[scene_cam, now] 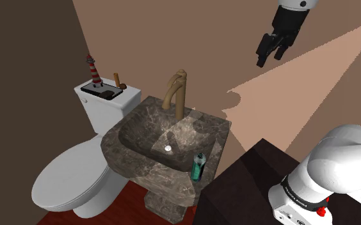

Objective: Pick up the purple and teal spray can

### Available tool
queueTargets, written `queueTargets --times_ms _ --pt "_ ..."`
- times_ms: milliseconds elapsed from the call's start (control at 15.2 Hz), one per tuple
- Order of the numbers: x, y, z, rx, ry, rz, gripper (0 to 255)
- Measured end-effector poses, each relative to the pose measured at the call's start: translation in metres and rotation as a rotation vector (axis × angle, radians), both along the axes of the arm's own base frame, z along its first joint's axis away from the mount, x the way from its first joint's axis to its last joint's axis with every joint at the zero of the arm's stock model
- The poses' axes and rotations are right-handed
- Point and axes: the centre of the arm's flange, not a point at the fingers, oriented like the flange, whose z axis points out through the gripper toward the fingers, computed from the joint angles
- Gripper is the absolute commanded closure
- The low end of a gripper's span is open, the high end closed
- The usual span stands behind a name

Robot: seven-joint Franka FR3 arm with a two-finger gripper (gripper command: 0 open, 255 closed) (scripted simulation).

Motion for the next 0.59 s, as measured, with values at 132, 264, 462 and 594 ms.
queueTargets --times_ms 132,264,462,594 --pt "-0.001 0.003 -0.006 0.002 -0.004 -0.003 0" --pt "-0.006 0.014 -0.025 0.006 -0.018 -0.013 0" --pt "-0.014 0.032 -0.057 0.014 -0.043 -0.032 0" --pt "-0.019 0.044 -0.082 0.02 -0.061 -0.045 0"
